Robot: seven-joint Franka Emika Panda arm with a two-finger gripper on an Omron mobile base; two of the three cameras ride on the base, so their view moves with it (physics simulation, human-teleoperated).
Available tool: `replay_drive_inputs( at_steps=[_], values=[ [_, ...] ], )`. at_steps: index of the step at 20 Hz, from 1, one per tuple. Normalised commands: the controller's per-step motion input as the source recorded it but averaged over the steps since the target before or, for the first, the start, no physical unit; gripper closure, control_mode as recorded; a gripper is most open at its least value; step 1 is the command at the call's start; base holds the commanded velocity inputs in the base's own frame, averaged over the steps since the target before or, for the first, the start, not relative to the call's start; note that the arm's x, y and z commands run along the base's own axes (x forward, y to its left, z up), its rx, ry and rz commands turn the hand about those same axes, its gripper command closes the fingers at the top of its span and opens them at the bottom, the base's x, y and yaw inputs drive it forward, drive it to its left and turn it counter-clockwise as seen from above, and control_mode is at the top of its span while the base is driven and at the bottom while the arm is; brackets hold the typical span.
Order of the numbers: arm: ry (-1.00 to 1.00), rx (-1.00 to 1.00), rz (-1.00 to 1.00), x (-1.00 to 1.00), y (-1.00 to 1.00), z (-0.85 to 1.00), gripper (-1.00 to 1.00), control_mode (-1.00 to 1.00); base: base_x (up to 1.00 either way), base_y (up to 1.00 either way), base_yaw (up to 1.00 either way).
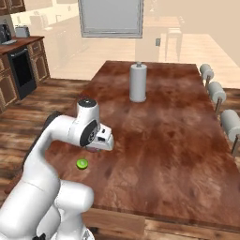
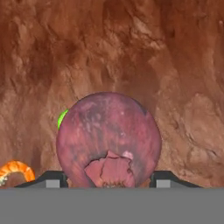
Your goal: Open the fridge, remove the kiwi, onion, and shrimp, and place them on any counter.
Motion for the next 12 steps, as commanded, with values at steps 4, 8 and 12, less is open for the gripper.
replay_drive_inputs(
  at_steps=[4, 8, 12],
  values=[
    [0.08, 0.01, 0.00, 0.71, -0.02, -0.67, 1.00, -1.00, 0.00, 0.00, 0.00],
    [0.17, 0.00, -0.01, 0.60, 0.00, -0.52, 1.00, -1.00, 0.00, 0.00, 0.00],
    [0.17, 0.00, -0.05, 0.47, 0.00, -0.50, 1.00, -1.00, 0.00, 0.00, 0.00]
  ],
)
